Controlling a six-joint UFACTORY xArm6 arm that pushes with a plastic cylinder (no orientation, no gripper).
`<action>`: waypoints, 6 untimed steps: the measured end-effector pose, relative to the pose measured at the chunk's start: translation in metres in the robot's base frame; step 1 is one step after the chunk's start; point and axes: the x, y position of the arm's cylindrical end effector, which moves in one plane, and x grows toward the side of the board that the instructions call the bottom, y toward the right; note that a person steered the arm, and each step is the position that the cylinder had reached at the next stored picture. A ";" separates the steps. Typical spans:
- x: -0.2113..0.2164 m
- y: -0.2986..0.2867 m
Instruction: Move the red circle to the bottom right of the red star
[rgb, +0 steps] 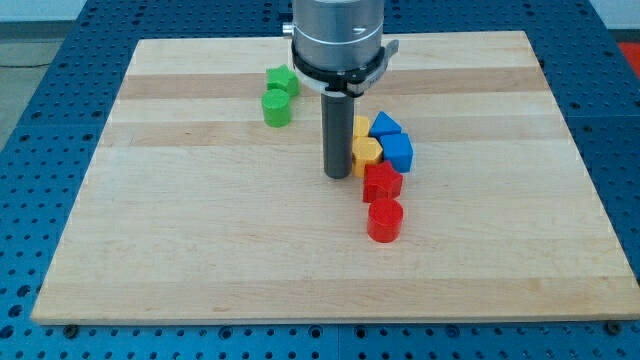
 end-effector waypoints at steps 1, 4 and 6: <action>0.026 -0.005; 0.098 0.037; 0.094 0.134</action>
